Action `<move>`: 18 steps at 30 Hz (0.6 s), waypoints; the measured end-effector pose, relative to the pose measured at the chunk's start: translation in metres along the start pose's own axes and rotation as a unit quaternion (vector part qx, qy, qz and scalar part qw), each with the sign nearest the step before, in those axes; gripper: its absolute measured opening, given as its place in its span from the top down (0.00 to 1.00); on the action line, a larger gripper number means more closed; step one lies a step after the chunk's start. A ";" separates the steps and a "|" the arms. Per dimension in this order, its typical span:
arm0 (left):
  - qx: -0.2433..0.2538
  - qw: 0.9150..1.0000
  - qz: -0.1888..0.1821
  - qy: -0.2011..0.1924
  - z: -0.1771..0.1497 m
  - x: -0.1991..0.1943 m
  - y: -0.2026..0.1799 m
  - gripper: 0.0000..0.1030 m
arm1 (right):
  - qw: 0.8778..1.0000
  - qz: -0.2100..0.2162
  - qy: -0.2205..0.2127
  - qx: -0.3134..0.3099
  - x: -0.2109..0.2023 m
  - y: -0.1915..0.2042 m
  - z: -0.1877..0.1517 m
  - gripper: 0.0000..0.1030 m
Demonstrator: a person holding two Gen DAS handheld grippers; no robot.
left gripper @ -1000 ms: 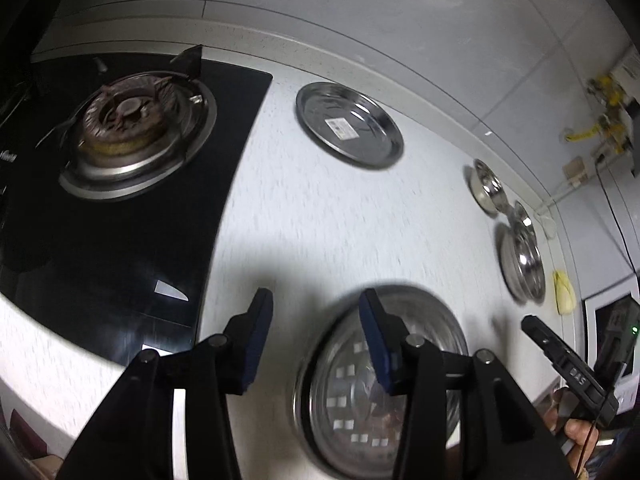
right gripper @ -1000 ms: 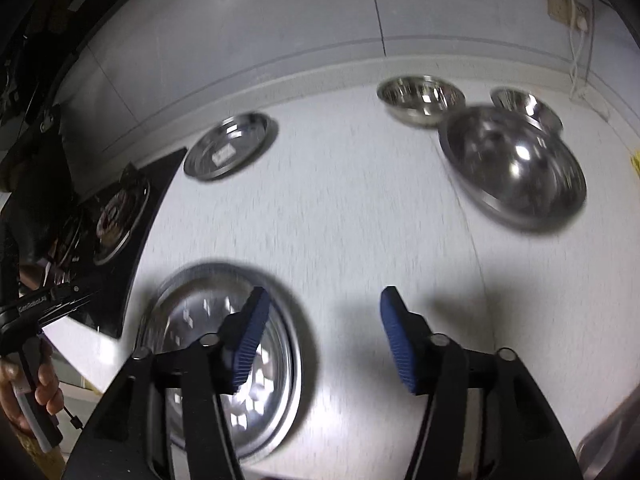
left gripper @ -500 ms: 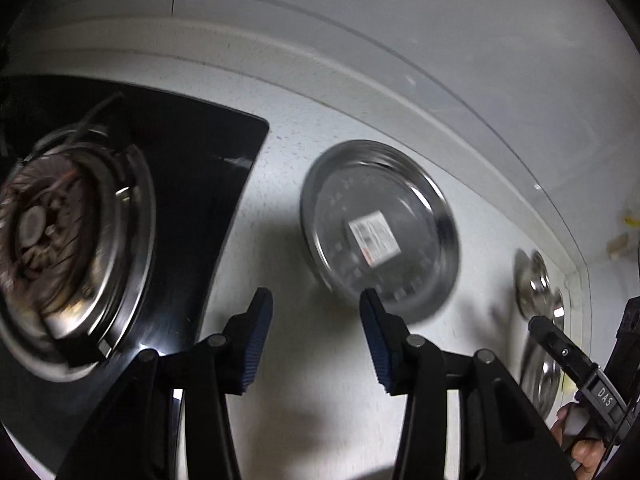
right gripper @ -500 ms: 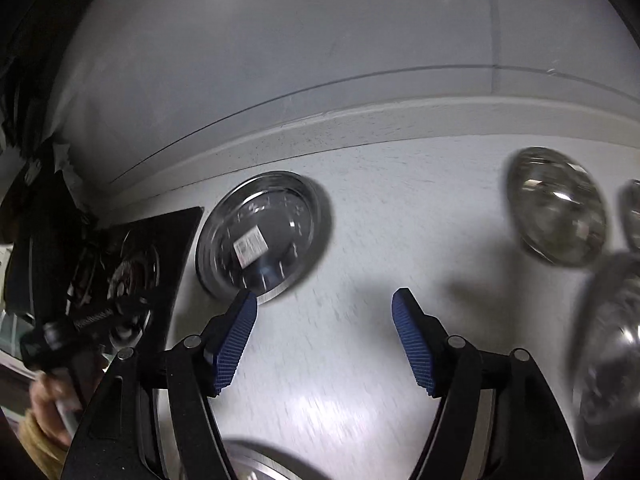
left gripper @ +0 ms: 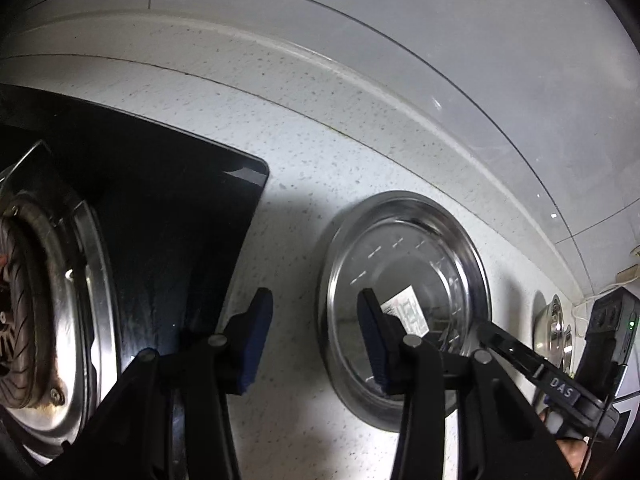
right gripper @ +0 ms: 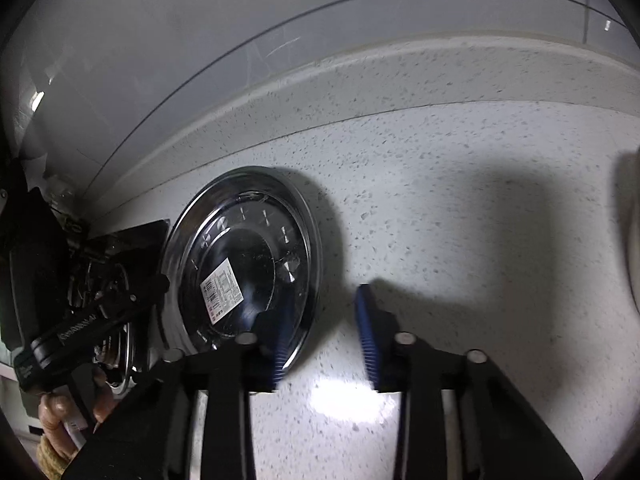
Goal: Organize plates and bowls
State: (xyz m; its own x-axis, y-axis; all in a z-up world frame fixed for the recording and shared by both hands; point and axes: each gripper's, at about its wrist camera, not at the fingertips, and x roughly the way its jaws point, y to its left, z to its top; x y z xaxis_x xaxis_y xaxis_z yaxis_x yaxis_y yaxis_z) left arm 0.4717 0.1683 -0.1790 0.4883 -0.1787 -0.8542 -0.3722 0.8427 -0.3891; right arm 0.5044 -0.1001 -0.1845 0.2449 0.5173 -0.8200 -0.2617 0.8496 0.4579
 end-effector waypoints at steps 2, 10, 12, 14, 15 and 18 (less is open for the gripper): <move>0.005 1.000 -0.006 0.001 0.002 0.004 -0.003 0.79 | 1.000 0.002 -0.001 0.000 0.003 0.003 -0.001 0.88; 0.011 1.000 -0.015 -0.019 -0.004 -0.009 -0.006 0.93 | 1.000 -0.018 -0.014 -0.014 0.001 0.016 0.006 0.92; 0.012 0.999 -0.016 -0.028 -0.002 -0.021 -0.009 0.93 | 0.999 -0.016 -0.024 -0.019 -0.009 0.022 0.010 0.92; 0.013 0.999 -0.020 -0.041 0.001 -0.041 -0.014 0.93 | 0.999 -0.014 -0.035 -0.026 -0.021 0.031 0.012 0.92; 0.014 0.999 -0.022 -0.044 0.000 -0.049 -0.015 0.93 | 0.999 -0.012 -0.041 -0.028 -0.027 0.036 0.013 0.92; 0.023 0.998 -0.026 -0.058 -0.003 -0.083 -0.024 0.93 | 0.998 -0.002 -0.061 -0.031 -0.055 0.048 0.011 0.92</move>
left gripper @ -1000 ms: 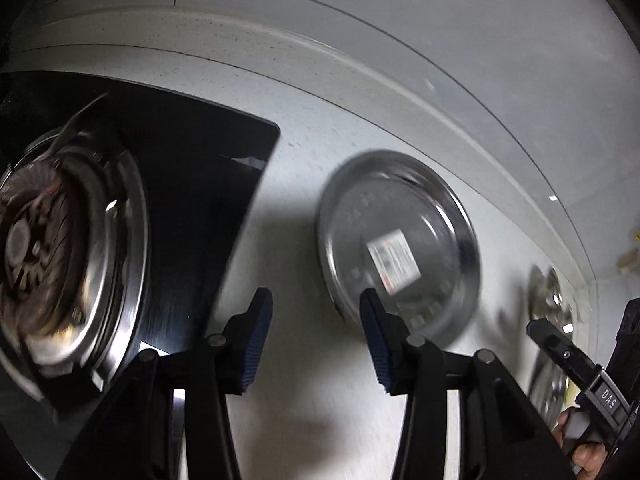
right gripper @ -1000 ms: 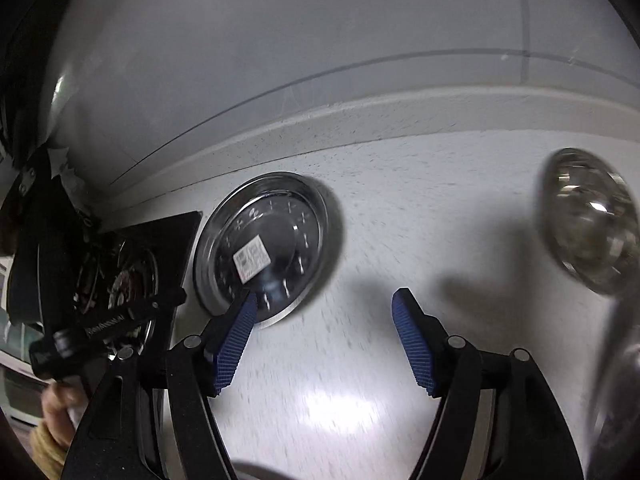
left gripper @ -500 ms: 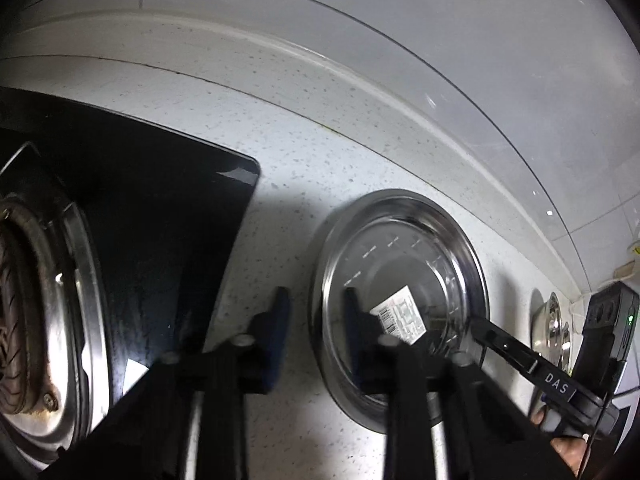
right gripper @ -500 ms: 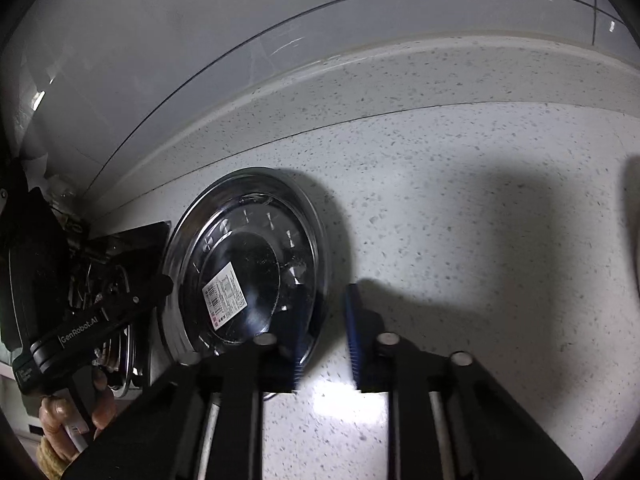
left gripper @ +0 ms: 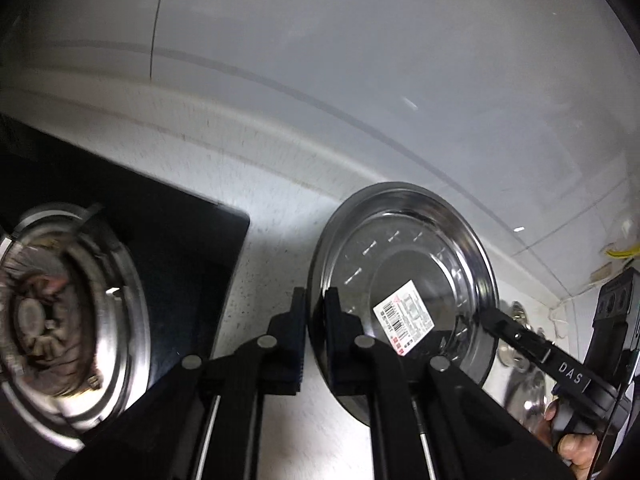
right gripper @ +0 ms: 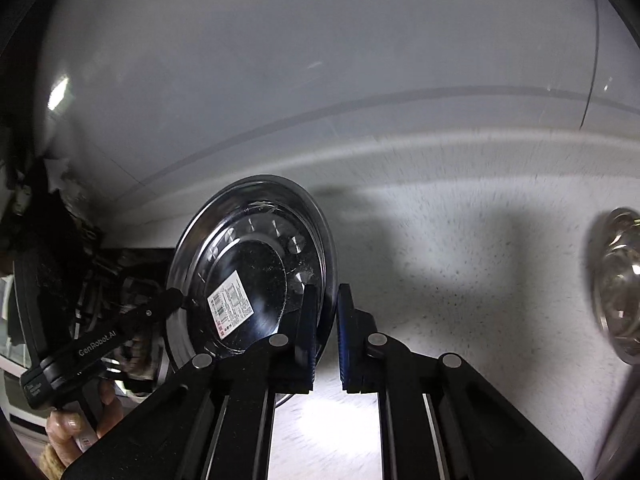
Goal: Organize plates and bowls
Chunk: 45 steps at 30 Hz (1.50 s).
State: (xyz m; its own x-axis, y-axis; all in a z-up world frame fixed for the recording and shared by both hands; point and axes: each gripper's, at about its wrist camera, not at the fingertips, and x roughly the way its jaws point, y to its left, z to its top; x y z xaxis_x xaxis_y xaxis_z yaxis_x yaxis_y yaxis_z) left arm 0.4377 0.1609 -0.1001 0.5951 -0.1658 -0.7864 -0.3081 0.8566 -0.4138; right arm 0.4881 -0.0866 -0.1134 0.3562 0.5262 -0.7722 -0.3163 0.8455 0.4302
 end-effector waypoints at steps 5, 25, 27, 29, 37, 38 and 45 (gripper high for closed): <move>0.017 0.999 -0.011 -0.025 -0.008 -0.067 -0.014 0.92 | 0.999 0.009 -0.035 -0.013 -0.059 0.027 -0.010 0.92; 0.086 0.994 -0.030 0.058 -0.245 -0.177 -0.003 0.91 | 0.999 -0.023 0.002 -0.029 -0.181 0.020 -0.220 0.91; 0.079 0.993 -0.037 0.080 -0.267 -0.168 0.004 0.91 | 0.999 -0.024 0.018 -0.014 -0.178 0.008 -0.242 0.91; 0.068 0.992 -0.041 0.100 -0.285 -0.154 0.012 0.91 | 0.999 -0.027 0.032 0.004 -0.171 -0.007 -0.257 0.91; 0.060 0.992 -0.014 0.111 -0.300 -0.115 0.017 0.92 | 0.997 -0.038 0.054 0.028 -0.147 -0.035 -0.285 0.91; 0.056 0.992 -0.012 0.113 -0.299 -0.111 0.018 0.92 | 0.997 -0.032 0.055 0.032 -0.143 -0.038 -0.285 0.91; 0.051 0.993 0.004 0.106 -0.294 -0.102 0.017 0.92 | 0.996 -0.031 0.067 0.039 -0.126 -0.053 -0.286 0.91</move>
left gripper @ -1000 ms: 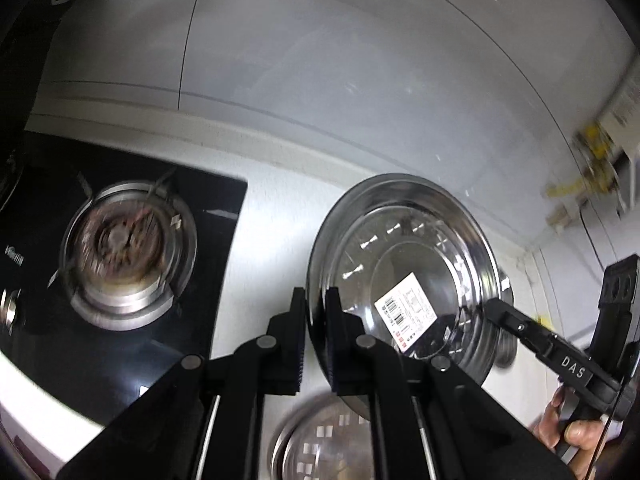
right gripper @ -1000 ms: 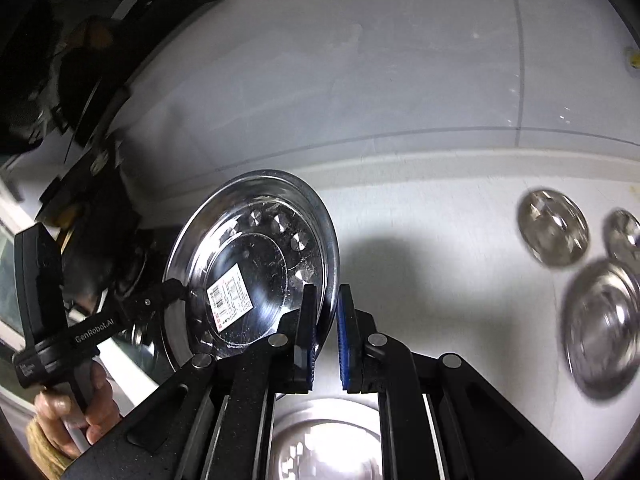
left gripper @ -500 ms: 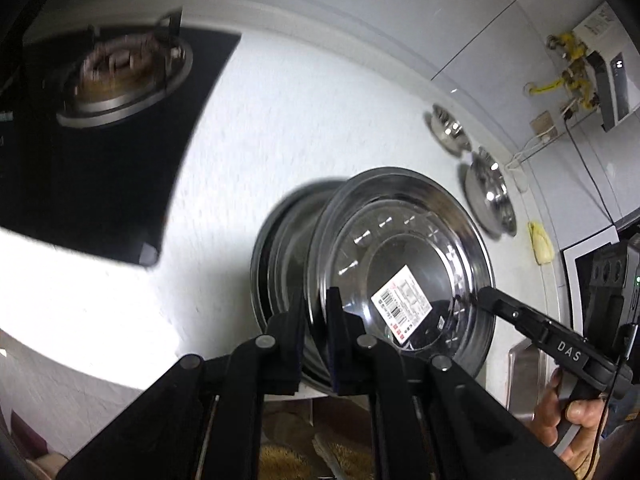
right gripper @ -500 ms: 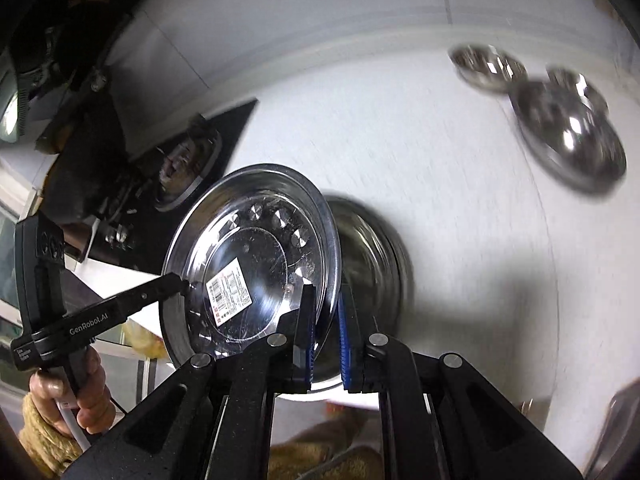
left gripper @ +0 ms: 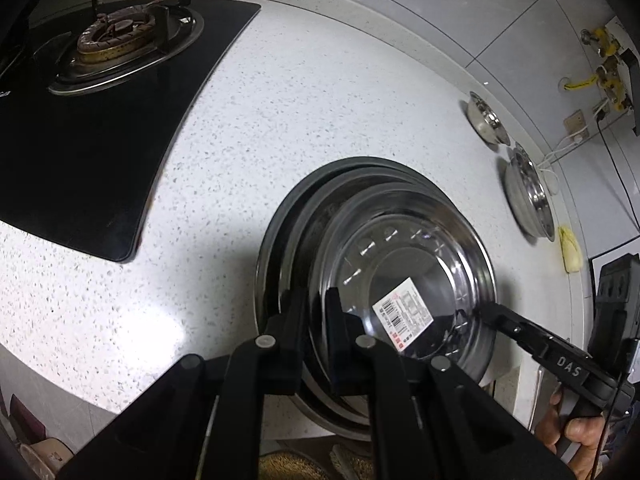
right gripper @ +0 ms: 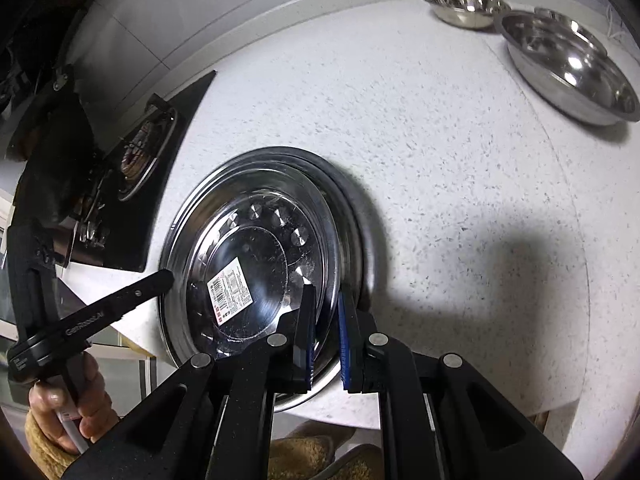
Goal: Organize plates and bowls
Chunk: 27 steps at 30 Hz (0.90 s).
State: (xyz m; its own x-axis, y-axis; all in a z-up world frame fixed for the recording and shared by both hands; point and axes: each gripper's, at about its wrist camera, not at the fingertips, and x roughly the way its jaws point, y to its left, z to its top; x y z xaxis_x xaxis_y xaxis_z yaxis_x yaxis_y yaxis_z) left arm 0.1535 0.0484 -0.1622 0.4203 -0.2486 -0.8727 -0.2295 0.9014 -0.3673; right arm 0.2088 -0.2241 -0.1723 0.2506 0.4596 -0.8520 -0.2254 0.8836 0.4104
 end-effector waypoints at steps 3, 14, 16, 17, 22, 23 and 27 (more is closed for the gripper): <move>-0.006 1.000 0.004 -0.003 0.002 0.001 0.000 0.92 | 1.000 0.001 0.001 -0.006 -0.001 -0.001 0.002 0.91; -0.013 0.997 0.044 -0.054 0.009 -0.016 -0.005 0.90 | 0.998 -0.005 0.010 -0.068 -0.002 0.012 0.006 0.87; -0.014 0.996 0.050 -0.068 0.010 -0.023 -0.005 0.90 | 0.997 -0.011 0.004 -0.076 -0.006 0.012 0.009 0.75; -0.015 0.996 0.054 -0.074 0.010 -0.026 -0.005 0.89 | 0.997 -0.011 0.000 -0.081 -0.009 0.011 0.010 0.72; -0.024 0.993 0.050 -0.101 0.011 -0.044 -0.019 0.66 | 0.994 -0.022 -0.025 -0.100 -0.025 0.001 0.015 0.52; -0.024 0.994 0.041 -0.098 0.010 -0.045 -0.026 0.63 | 0.994 -0.026 -0.029 -0.102 -0.029 -0.002 0.016 0.50; -0.011 0.997 0.005 -0.079 0.006 -0.037 -0.071 0.55 | 0.992 -0.041 -0.050 -0.107 -0.051 -0.025 0.020 0.42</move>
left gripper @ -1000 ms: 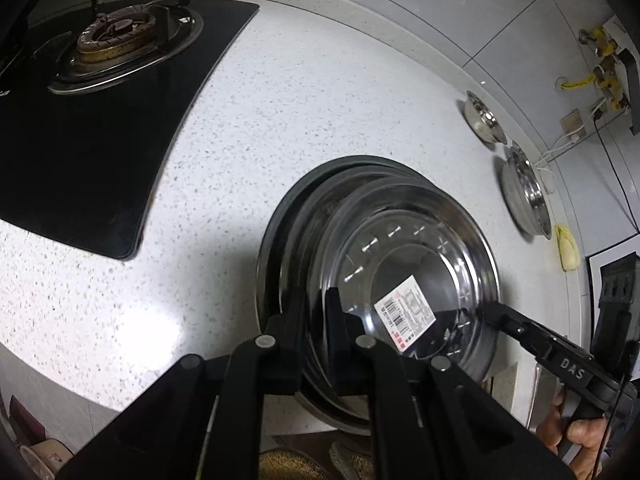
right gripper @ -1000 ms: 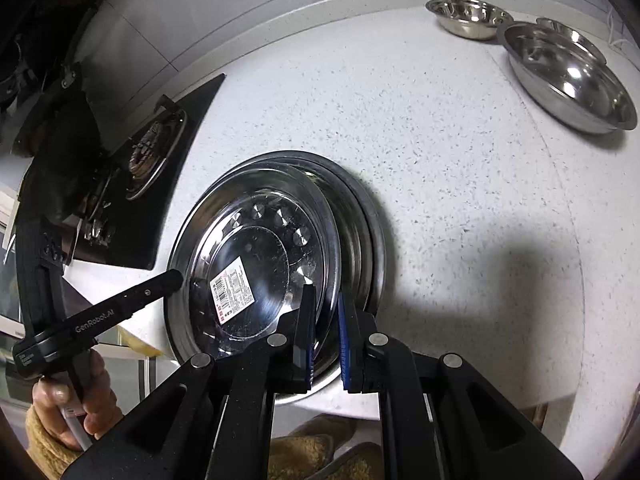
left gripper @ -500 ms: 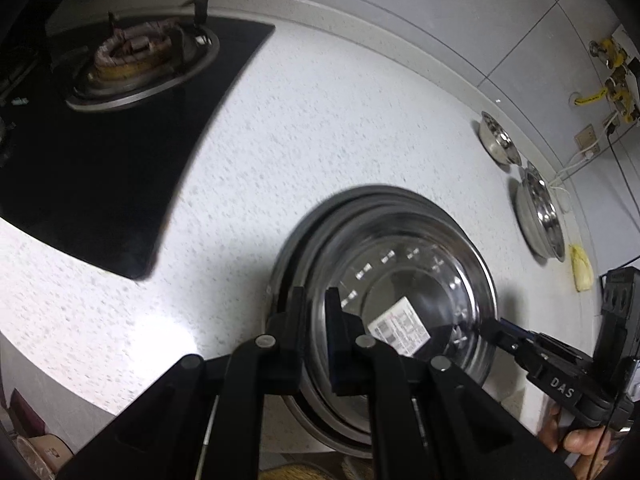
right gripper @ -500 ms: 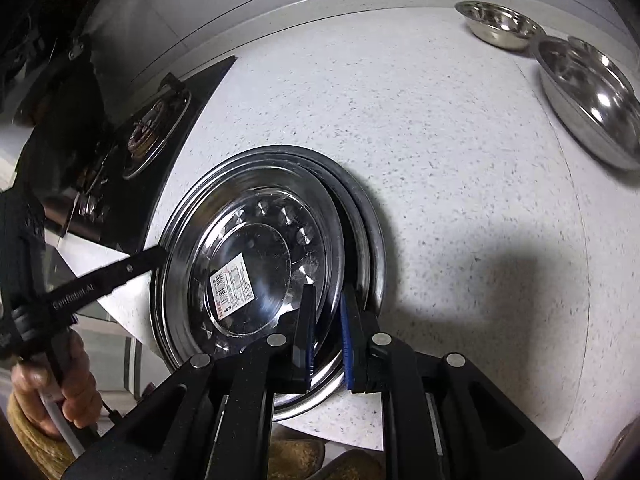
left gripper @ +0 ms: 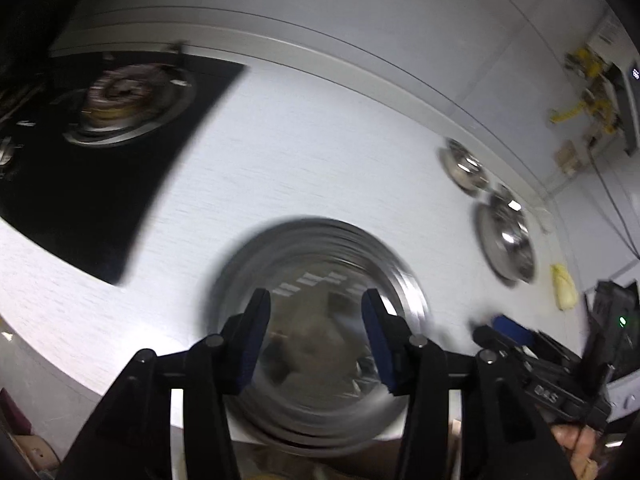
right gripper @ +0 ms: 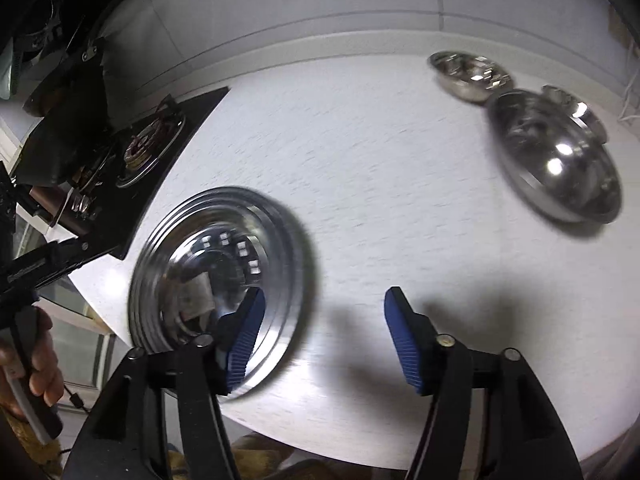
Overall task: Organize plates and bowls
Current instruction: 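Open both grippers and withdraw them from the plate stack, then close the right gripper on the large steel bowl's rim while the left gripper grips it too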
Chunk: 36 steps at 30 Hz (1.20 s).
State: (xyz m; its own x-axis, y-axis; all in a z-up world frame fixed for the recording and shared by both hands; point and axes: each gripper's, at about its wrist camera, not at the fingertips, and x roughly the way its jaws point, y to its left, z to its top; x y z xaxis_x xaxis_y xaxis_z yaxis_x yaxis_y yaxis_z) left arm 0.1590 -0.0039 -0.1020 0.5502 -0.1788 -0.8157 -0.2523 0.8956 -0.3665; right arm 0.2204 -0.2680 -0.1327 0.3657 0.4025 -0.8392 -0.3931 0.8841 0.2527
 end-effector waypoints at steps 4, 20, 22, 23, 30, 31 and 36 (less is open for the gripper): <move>0.014 0.998 -0.042 0.045 -0.001 0.023 -0.062 0.55 | 0.999 -0.031 -0.018 0.003 -0.022 -0.037 0.005 0.41; 0.013 0.998 -0.044 0.042 0.074 0.155 -0.241 0.55 | 0.984 -0.126 -0.055 0.114 -0.045 -0.244 0.084 0.40; 0.019 0.998 -0.032 0.044 0.084 0.170 -0.248 0.55 | 0.983 -0.124 -0.051 0.123 -0.036 -0.258 0.091 0.40; 0.018 0.998 -0.027 0.045 0.087 0.175 -0.248 0.55 | 0.984 -0.115 -0.044 0.126 -0.029 -0.265 0.095 0.40; 0.013 0.995 -0.028 0.100 0.087 0.225 -0.254 0.67 | 0.986 -0.073 -0.003 0.150 0.015 -0.290 0.103 0.70; 0.014 0.993 -0.035 0.109 0.085 0.231 -0.255 0.75 | 0.986 -0.066 0.002 0.154 0.019 -0.292 0.103 0.82; -0.007 0.988 -0.071 0.137 0.075 0.247 -0.252 0.91 | 0.985 -0.068 0.000 0.162 0.024 -0.292 0.099 0.90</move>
State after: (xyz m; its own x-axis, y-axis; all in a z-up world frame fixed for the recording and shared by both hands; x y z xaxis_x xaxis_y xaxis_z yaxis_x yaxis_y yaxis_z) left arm 0.4184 -0.2434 -0.1770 0.3455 -0.4082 -0.8450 -0.2002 0.8477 -0.4913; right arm 0.4275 -0.4933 -0.1788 0.3960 0.2759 -0.8758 -0.0516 0.9590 0.2787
